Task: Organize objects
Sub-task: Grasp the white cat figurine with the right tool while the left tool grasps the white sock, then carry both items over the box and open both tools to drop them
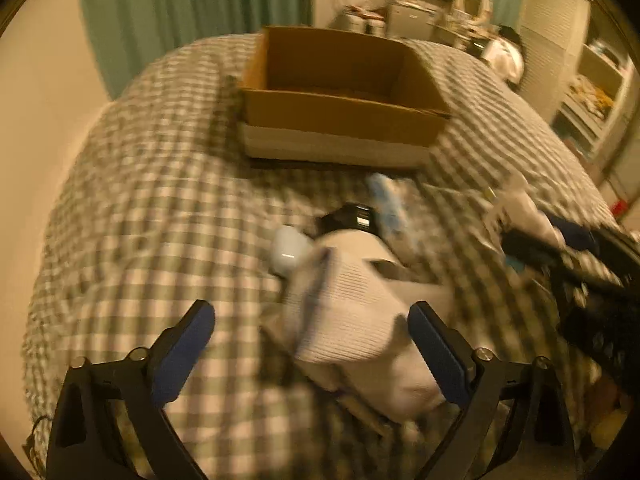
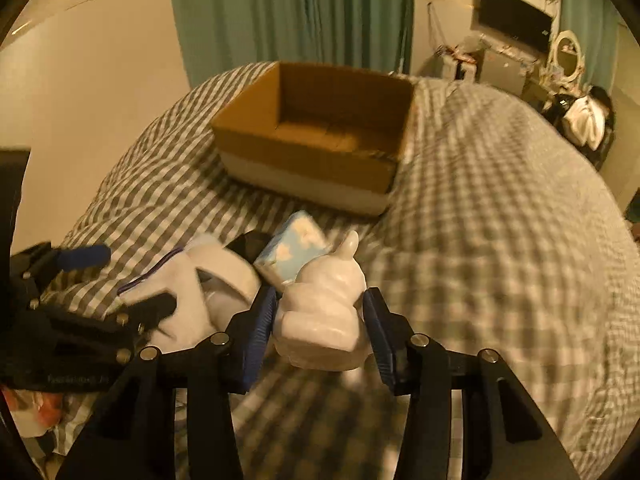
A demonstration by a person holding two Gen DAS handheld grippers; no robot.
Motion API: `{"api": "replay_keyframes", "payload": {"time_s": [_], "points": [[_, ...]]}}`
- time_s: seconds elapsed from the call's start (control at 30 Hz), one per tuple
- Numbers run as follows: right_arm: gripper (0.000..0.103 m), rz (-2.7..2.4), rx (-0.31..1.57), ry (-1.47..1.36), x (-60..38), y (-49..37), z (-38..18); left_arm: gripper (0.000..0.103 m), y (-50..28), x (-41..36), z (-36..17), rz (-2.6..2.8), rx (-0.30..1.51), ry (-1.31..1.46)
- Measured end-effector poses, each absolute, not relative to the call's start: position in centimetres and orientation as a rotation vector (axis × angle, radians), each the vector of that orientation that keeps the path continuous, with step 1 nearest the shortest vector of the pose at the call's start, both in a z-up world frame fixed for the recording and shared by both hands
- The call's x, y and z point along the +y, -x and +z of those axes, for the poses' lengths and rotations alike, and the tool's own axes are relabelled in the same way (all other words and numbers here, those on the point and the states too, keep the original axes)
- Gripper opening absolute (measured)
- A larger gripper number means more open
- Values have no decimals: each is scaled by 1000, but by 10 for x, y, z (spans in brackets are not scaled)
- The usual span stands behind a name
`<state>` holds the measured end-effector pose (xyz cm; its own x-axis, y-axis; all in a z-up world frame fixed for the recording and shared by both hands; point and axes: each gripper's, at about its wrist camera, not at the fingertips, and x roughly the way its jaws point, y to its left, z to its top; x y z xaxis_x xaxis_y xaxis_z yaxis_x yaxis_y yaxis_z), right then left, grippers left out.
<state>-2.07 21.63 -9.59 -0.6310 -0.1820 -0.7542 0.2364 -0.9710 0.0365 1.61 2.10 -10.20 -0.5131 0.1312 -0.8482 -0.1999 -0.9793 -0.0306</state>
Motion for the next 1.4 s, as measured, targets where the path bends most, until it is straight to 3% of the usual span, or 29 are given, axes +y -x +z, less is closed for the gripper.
{"api": "replay_keyframes", "payload": {"time_s": [0.13, 0.2, 0.27, 0.47, 0.93, 1.4], "points": [[45, -2673, 80, -1199, 226, 21, -90, 81, -22, 41, -116, 2456, 128, 1455], [45, -2686, 79, -1194, 228, 22, -88, 63, -23, 49, -122, 2450, 185, 1455], [45, -2686, 71, -1199, 229, 23, -89, 55, -23, 51, -125, 2439, 186, 1452], [45, -2699, 103, -1179, 224, 19, -87, 40, -26, 46, -117, 2452, 171, 1433], [45, -2763, 190, -1040, 212, -2, -47, 37, -37, 35, -55, 2566, 178, 1210], [45, -2771, 287, -878, 187, 23, 13, 37, 27, 8, 4, 2699, 176, 1077]]}}
